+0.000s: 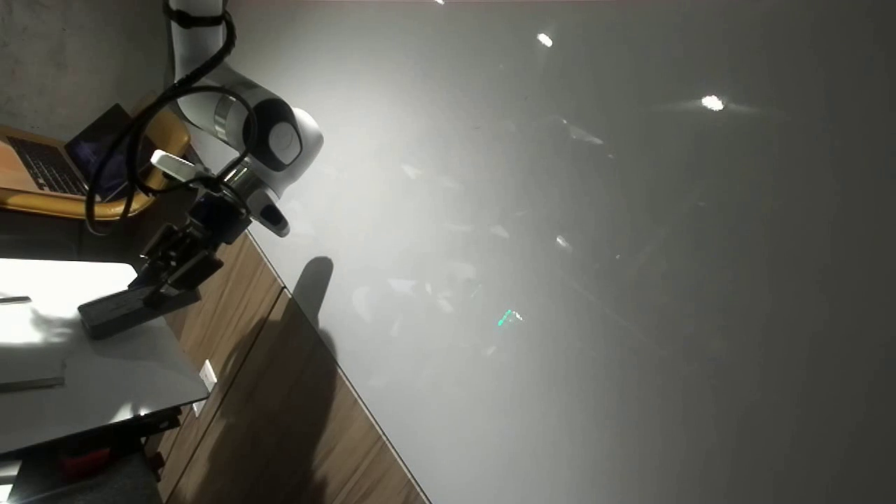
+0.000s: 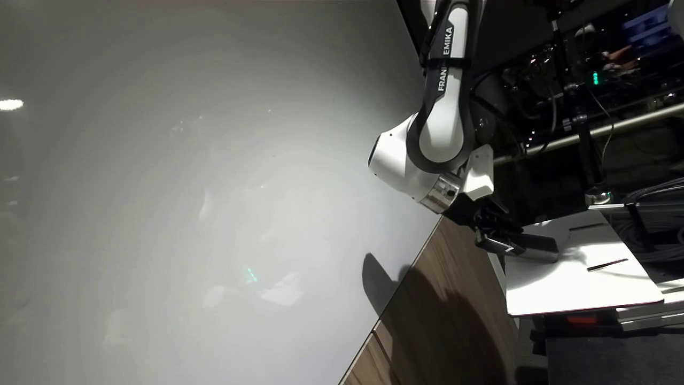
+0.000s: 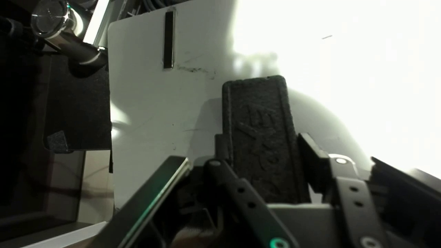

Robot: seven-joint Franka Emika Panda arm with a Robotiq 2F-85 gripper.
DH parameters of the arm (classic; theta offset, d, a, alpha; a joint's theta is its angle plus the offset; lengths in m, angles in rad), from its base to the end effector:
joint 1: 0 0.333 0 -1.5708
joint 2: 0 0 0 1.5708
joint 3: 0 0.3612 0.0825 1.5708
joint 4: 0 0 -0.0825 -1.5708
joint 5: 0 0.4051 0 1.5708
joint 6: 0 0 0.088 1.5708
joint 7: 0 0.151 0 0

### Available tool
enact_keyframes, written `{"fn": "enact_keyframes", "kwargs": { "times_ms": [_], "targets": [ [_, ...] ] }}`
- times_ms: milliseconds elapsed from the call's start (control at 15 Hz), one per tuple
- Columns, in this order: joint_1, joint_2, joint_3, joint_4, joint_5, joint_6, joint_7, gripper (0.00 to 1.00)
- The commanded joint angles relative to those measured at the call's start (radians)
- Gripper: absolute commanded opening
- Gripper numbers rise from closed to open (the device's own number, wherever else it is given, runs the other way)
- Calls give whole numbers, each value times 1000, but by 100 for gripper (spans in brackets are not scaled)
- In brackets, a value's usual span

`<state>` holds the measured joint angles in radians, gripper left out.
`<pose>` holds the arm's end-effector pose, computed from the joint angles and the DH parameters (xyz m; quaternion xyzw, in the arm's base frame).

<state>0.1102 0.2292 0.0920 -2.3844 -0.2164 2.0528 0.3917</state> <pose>0.4287 0.0696 0.1841 0.9592 -0.0146 -0.2421 0.1450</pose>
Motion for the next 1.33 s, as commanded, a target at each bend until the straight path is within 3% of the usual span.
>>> {"fn": "enact_keyframes", "kwargs": {
  "times_ms": [0,67,133,333,733,1267],
  "targets": [
    [11,13,-12,22,23,-29,-19,37],
    [11,14,-13,23,22,-29,-19,68],
    [11,15,-14,25,22,-31,-19,80],
    [13,19,-14,25,21,-28,-18,99],
    [12,23,-11,30,29,-23,-30,100],
    [-24,-109,11,-69,57,190,-430,100]
  ]
}}
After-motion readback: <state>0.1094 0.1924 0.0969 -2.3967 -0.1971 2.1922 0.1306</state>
